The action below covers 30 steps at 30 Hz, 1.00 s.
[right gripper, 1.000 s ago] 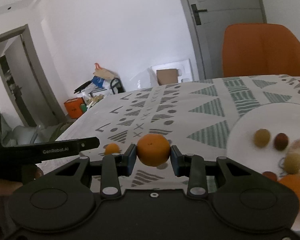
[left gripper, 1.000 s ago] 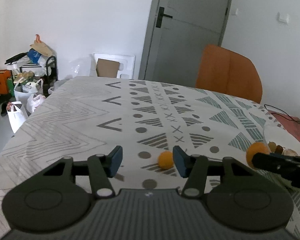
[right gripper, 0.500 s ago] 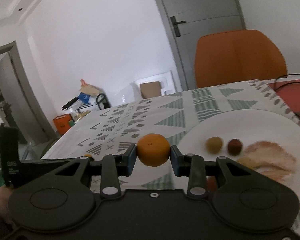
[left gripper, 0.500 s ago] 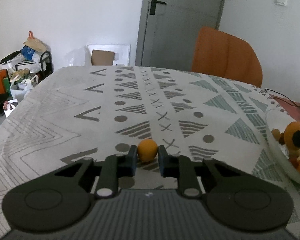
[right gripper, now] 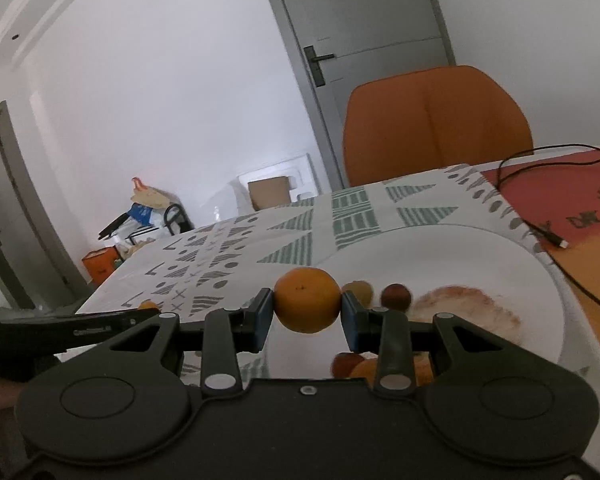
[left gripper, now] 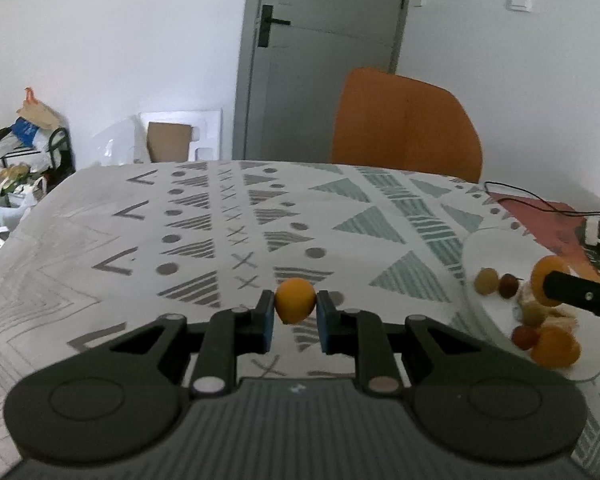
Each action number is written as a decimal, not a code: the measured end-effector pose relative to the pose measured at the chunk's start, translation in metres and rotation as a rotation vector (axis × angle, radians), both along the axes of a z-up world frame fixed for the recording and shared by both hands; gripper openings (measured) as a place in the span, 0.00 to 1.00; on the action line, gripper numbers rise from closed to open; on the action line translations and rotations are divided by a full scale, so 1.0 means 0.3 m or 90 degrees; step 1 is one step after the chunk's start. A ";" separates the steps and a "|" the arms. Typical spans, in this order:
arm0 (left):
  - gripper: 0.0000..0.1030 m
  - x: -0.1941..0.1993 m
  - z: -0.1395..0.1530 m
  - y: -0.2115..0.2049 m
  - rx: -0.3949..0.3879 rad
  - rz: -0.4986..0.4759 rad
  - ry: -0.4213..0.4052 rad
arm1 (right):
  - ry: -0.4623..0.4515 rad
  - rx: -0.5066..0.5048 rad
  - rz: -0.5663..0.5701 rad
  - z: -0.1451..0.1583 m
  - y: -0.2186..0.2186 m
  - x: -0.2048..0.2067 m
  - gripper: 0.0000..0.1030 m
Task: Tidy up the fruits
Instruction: 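Carry the tangerine and orange onto the white plate and open both tools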
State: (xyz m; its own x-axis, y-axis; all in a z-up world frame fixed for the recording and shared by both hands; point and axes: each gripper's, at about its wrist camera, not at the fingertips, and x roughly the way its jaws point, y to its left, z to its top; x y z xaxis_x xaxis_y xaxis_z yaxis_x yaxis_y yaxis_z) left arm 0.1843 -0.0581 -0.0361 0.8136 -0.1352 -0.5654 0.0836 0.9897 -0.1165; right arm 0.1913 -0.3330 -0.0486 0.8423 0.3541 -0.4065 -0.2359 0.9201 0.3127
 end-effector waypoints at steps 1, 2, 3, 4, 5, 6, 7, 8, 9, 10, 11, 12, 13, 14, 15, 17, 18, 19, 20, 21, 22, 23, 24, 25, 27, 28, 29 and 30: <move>0.20 0.000 0.004 -0.010 0.000 -0.004 -0.001 | 0.000 0.000 -0.003 -0.002 -0.005 -0.001 0.34; 0.20 0.000 0.007 -0.017 -0.001 -0.007 -0.002 | 0.001 -0.001 -0.007 -0.003 -0.012 0.000 0.34; 0.20 0.000 0.011 -0.026 0.000 -0.011 -0.004 | 0.001 -0.001 -0.010 -0.004 -0.019 0.001 0.34; 0.20 0.000 0.014 -0.035 0.001 -0.014 -0.006 | 0.002 0.000 -0.013 -0.005 -0.025 0.001 0.34; 0.20 0.001 0.017 -0.045 0.003 -0.018 -0.007 | 0.002 0.002 -0.017 -0.007 -0.034 0.002 0.34; 0.20 0.000 0.018 -0.050 0.003 -0.021 -0.008 | 0.003 0.004 -0.020 -0.008 -0.041 0.001 0.34; 0.20 0.001 0.020 -0.058 0.004 -0.024 -0.008 | 0.003 0.005 -0.024 -0.009 -0.047 0.003 0.34; 0.20 0.000 0.021 -0.065 0.005 -0.027 -0.009 | 0.004 0.005 -0.027 -0.010 -0.054 0.005 0.34; 0.20 0.001 0.023 -0.074 0.005 -0.031 -0.010 | 0.005 0.006 -0.029 -0.011 -0.060 0.007 0.34; 0.20 0.002 0.026 -0.081 0.005 -0.034 -0.011 | 0.005 0.007 -0.031 -0.012 -0.064 0.008 0.34; 0.20 0.001 0.027 -0.089 0.005 -0.037 -0.012 | 0.006 0.007 -0.032 -0.014 -0.067 0.009 0.34; 0.20 -0.001 0.031 -0.096 0.004 -0.040 -0.014 | 0.007 0.008 -0.032 -0.016 -0.068 0.011 0.35; 0.20 0.000 0.033 -0.105 0.004 -0.044 -0.015 | 0.008 0.010 -0.030 -0.018 -0.070 0.012 0.36; 0.20 0.001 0.034 -0.114 0.005 -0.048 -0.016 | 0.005 0.013 -0.035 -0.018 -0.075 0.010 0.39; 0.20 0.003 0.036 -0.124 0.006 -0.051 -0.016 | 0.004 0.012 -0.039 -0.017 -0.080 0.010 0.43; 0.20 0.007 0.039 -0.140 0.007 -0.058 -0.017 | 0.001 0.017 -0.054 -0.016 -0.103 0.006 0.49; 0.20 0.007 0.041 -0.150 0.008 -0.062 -0.017 | 0.001 0.021 -0.061 -0.016 -0.118 0.003 0.49; 0.20 0.008 0.042 -0.157 0.009 -0.065 -0.018 | 0.003 0.024 -0.066 -0.017 -0.131 0.002 0.49; 0.20 0.008 0.044 -0.167 0.009 -0.068 -0.019 | 0.004 0.028 -0.072 -0.019 -0.147 -0.001 0.49; 0.20 0.008 0.045 -0.175 0.009 -0.071 -0.019 | 0.006 0.030 -0.078 -0.021 -0.162 -0.004 0.49; 0.20 0.010 0.045 -0.182 0.010 -0.074 -0.019 | 0.007 0.031 -0.083 -0.025 -0.174 -0.007 0.49; 0.20 0.010 0.045 -0.192 0.010 -0.078 -0.019 | 0.009 0.033 -0.088 -0.029 -0.186 -0.010 0.49; 0.20 0.011 0.044 -0.201 0.011 -0.081 -0.019 | 0.011 0.035 -0.091 -0.033 -0.195 -0.014 0.49; 0.20 0.011 0.044 -0.210 0.011 -0.085 -0.019 | 0.012 0.036 -0.093 -0.036 -0.203 -0.016 0.49; 0.20 0.012 0.044 -0.230 0.013 -0.092 -0.020 | 0.014 0.038 -0.093 -0.041 -0.213 -0.022 0.49; 0.20 0.012 0.045 -0.240 0.014 -0.096 -0.019 | 0.014 0.038 -0.094 -0.042 -0.217 -0.024 0.49; 0.20 0.012 0.045 -0.248 0.015 -0.099 -0.020 | 0.013 0.039 -0.094 -0.044 -0.220 -0.028 0.49; 0.20 0.012 0.046 -0.258 0.016 -0.103 -0.020 | 0.012 0.039 -0.094 -0.044 -0.224 -0.031 0.49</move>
State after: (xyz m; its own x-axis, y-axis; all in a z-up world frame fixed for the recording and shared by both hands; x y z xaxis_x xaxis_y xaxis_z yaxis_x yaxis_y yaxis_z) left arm 0.1879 -0.1355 -0.0223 0.7998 -0.2518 -0.5450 0.2451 0.9656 -0.0864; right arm 0.1821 -0.4001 -0.0618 0.8794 0.2513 -0.4045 -0.0922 0.9232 0.3731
